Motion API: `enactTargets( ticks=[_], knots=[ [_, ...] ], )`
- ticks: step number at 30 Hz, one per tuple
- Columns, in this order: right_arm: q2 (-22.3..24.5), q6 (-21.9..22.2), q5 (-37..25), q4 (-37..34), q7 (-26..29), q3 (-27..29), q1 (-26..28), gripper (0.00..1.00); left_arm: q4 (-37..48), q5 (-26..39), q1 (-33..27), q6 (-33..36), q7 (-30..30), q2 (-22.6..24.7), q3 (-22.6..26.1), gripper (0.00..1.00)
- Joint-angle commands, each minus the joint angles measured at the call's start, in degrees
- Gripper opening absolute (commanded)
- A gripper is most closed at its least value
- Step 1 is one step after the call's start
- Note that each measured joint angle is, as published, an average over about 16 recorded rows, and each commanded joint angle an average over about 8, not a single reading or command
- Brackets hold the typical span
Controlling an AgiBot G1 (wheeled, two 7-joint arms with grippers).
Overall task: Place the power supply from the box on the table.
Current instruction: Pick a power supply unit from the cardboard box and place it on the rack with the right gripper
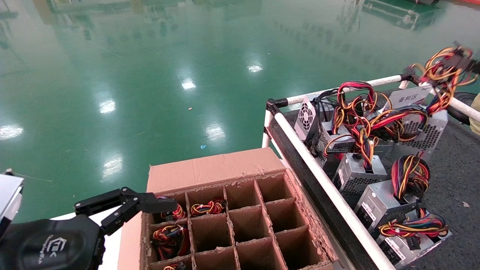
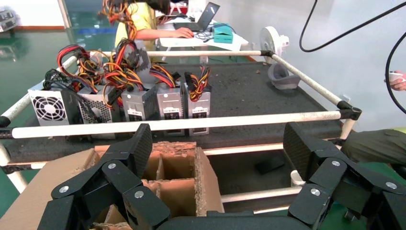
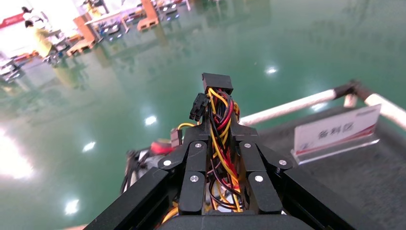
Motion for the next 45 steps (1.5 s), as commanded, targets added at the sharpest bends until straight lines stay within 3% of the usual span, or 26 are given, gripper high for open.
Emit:
enactTargets(
  ticks=[1,12,17,30,45],
  knots=[
    [-0.2,-0.7,-0.1,0.0,0.0,0.0,-0.6,0.0,0.0,0.0,0.0,0.0,0.0,0.0,0.0,1.0],
    [-1.3,-7.4,-1.2,0.7,-0.6,-0.7,-4.0,0.0,0.0,0.0,0.0,0.0,0.0,0.0,0.0,1.0],
    [-2.3,-8.0,-1.0,1.2,-2.9,-0.6,-6.1,0.0,0.0,0.0,0.0,0.0,0.0,0.0,0.0,1.0],
    [-6.7,1.6,1.4,2.4,-10.4,1.1,-9.1,0.0,0.0,0.0,0.0,0.0,0.0,0.0,0.1,1.0],
    [-10.7,12.0,2.9,2.5,-13.1,2.2,-7.8,0.0,0.0,-0.1,0.0,0.0,0.0,0.0,0.1,1.0]
  ],
)
